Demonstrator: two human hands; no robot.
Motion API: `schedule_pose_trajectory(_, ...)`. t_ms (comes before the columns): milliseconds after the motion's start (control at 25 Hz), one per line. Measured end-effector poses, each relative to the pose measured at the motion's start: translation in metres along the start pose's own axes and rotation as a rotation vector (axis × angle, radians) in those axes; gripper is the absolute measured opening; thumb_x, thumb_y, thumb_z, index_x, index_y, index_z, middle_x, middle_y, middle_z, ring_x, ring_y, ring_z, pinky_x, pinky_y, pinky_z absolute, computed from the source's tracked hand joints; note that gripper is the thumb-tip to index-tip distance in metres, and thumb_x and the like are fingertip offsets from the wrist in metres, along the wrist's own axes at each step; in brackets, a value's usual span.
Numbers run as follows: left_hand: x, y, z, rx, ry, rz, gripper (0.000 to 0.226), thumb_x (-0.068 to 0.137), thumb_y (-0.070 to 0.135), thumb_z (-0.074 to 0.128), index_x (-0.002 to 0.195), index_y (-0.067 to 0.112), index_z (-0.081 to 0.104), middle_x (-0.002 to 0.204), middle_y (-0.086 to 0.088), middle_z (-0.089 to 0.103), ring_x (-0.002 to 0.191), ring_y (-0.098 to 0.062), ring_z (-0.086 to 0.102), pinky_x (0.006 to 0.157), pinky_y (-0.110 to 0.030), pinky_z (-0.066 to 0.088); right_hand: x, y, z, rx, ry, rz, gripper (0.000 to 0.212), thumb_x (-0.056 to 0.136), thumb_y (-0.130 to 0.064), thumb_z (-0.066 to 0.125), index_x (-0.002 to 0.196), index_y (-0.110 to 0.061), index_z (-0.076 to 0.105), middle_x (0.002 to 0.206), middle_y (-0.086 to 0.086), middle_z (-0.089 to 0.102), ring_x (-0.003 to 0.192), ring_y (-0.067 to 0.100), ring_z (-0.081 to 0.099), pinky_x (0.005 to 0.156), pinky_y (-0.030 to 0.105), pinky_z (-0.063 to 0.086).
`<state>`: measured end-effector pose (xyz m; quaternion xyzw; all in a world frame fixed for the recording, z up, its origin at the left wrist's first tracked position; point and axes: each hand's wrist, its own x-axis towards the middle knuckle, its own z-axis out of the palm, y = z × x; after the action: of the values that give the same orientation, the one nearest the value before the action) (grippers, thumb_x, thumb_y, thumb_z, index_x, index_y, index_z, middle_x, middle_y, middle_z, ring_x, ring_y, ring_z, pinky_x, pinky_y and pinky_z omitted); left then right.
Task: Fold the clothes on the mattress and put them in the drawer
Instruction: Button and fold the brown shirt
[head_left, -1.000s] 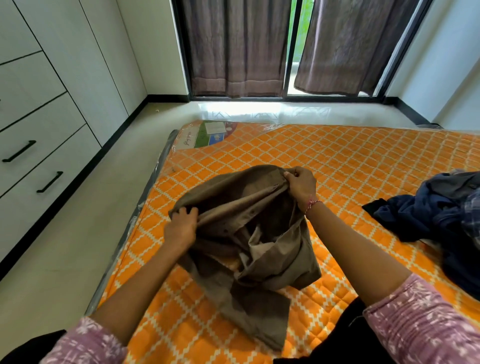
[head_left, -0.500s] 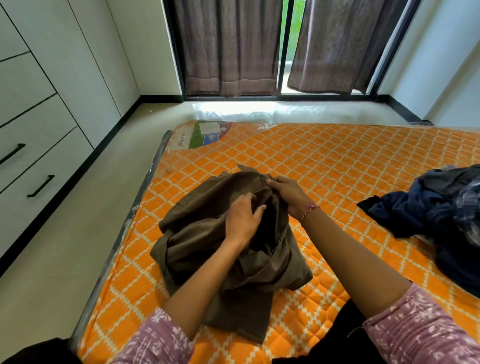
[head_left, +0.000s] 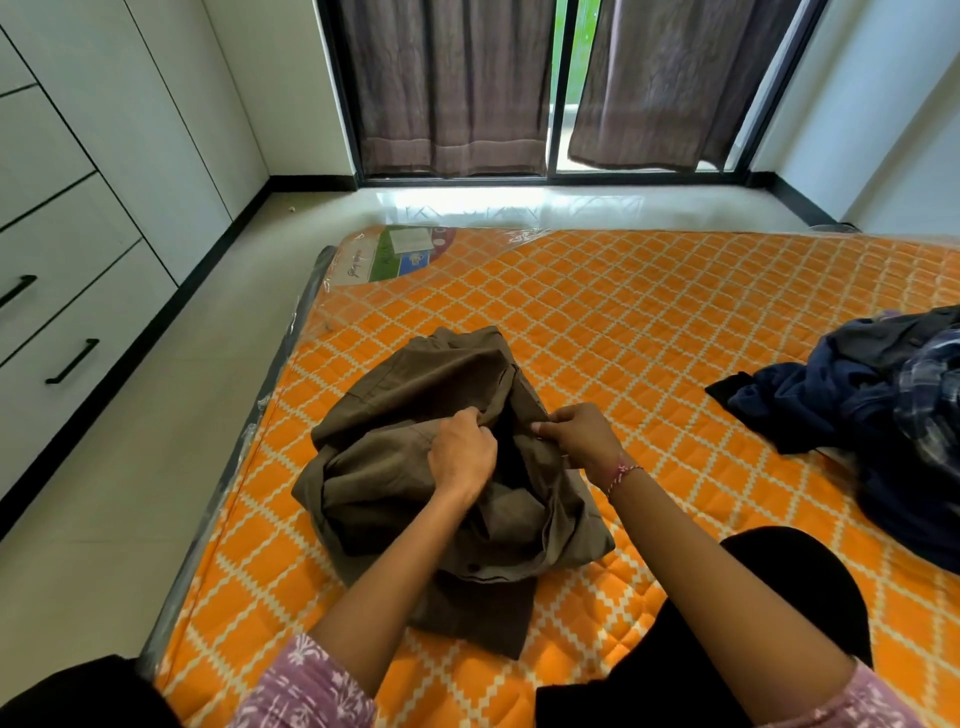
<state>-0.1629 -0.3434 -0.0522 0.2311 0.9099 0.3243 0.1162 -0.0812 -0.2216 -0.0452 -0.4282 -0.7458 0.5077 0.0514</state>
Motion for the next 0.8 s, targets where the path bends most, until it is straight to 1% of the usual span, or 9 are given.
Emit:
schedule_pose_trajectory(80, -0.002, -0.003, -0.001, -0.463, -0.216, -0.168, 0.022, 0.092, 0.009, 0.050, 0.110, 0.007, 0.061, 0.097, -0.010, 0.065, 0.085, -0.022, 0.062, 0.076, -0.036, 0.053, -0.012, -0.005, 0.006, 0.324, -0.103, 0.099, 0.009, 0.083, -0.007, 0.071, 0.084, -0.001, 0.065, 0.071, 0.008, 0.059, 0.052, 0.013, 0.057, 0.043, 0.021, 0.047)
schedule_pose_trajectory(160, -0.007, 0.000, -0.011, -0.868, -0.434, -0.368, 0.020, 0.095, 0.022, 0.050, 0.100, 0.008, 0.063, 0.089, -0.008, 0.062, 0.080, -0.019, 0.058, 0.072, -0.032, 0.048, -0.019, -0.006, 0.010, 0.415, -0.174, 0.133, 0.014, 0.082, -0.001, 0.070, 0.094, 0.000, 0.063, 0.073, 0.009, 0.058, 0.051, 0.011, 0.058, 0.041, 0.018, 0.046)
schedule_pose_trajectory(240, -0.004, -0.003, -0.017, -1.037, -0.537, -0.472, 0.033, 0.099, 0.035, 0.042, 0.095, 0.010, 0.063, 0.088, -0.009, 0.062, 0.081, -0.020, 0.057, 0.071, -0.030, 0.046, -0.023, -0.006, 0.014, 0.400, -0.171, 0.109, 0.018, 0.083, 0.002, 0.066, 0.101, 0.004, 0.066, 0.081, 0.012, 0.064, 0.065, 0.016, 0.064, 0.052, 0.022, 0.053)
schedule_pose_trajectory(280, -0.002, -0.005, -0.017, -1.054, -0.548, -0.463, 0.028, 0.099, 0.031, 0.046, 0.092, 0.010, 0.063, 0.088, -0.009, 0.061, 0.080, -0.019, 0.057, 0.069, -0.029, 0.047, -0.024, -0.007, 0.015, 0.417, -0.151, 0.108, 0.019, 0.085, 0.002, 0.064, 0.104, 0.004, 0.067, 0.086, 0.013, 0.067, 0.073, 0.020, 0.065, 0.062, 0.027, 0.056)
schedule_pose_trajectory(360, 0.000, -0.007, -0.018, -0.960, -0.525, -0.363, 0.005, 0.092, 0.012, 0.059, 0.088, 0.012, 0.062, 0.085, -0.007, 0.060, 0.075, -0.015, 0.057, 0.067, -0.026, 0.047, -0.024, -0.005, 0.019, 0.458, -0.105, 0.091, 0.019, 0.087, 0.003, 0.061, 0.105, 0.003, 0.068, 0.088, 0.014, 0.068, 0.080, 0.025, 0.065, 0.076, 0.036, 0.056)
schedule_pose_trajectory(480, -0.002, -0.014, -0.020, -0.447, -0.376, -0.061, 0.016, 0.083, 0.002, 0.067, 0.095, 0.011, 0.061, 0.083, -0.004, 0.060, 0.077, -0.014, 0.057, 0.073, -0.028, 0.049, -0.022, 0.002, 0.024, 0.460, 0.003, 0.048, 0.012, 0.086, 0.001, 0.062, 0.095, -0.003, 0.070, 0.092, 0.015, 0.070, 0.087, 0.031, 0.067, 0.085, 0.043, 0.055)
schedule_pose_trajectory(560, -0.011, -0.016, -0.020, -0.167, -0.138, 0.140, 0.018, 0.081, 0.001, 0.065, 0.097, 0.010, 0.062, 0.081, -0.001, 0.058, 0.075, -0.012, 0.055, 0.068, -0.025, 0.046, -0.024, 0.003, 0.028, 0.478, 0.017, 0.055, 0.005, 0.087, -0.007, 0.065, 0.088, -0.007, 0.070, 0.094, 0.014, 0.070, 0.090, 0.029, 0.067, 0.085, 0.042, 0.055)
schedule_pose_trajectory(680, -0.022, -0.016, -0.018, -0.115, 0.060, 0.329, 0.015, 0.083, 0.003, 0.064, 0.096, 0.009, 0.061, 0.088, -0.002, 0.058, 0.080, -0.014, 0.056, 0.070, -0.025, 0.048, -0.030, -0.005, 0.037, 0.583, -0.162, 0.122, 0.022, 0.087, -0.024, 0.067, 0.093, -0.004, 0.071, 0.091, 0.009, 0.071, 0.084, 0.023, 0.067, 0.078, 0.036, 0.053)
schedule_pose_trajectory(800, -0.029, -0.022, -0.014, -0.076, 0.073, 0.350, 0.026, 0.083, 0.008, 0.066, 0.108, 0.013, 0.059, 0.098, -0.002, 0.062, 0.090, -0.015, 0.060, 0.079, -0.029, 0.052, -0.029, -0.016, 0.043, 0.768, -0.196, 0.113, 0.013, 0.090, -0.012, 0.062, 0.091, -0.002, 0.069, 0.091, 0.015, 0.069, 0.079, 0.025, 0.067, 0.071, 0.032, 0.056)
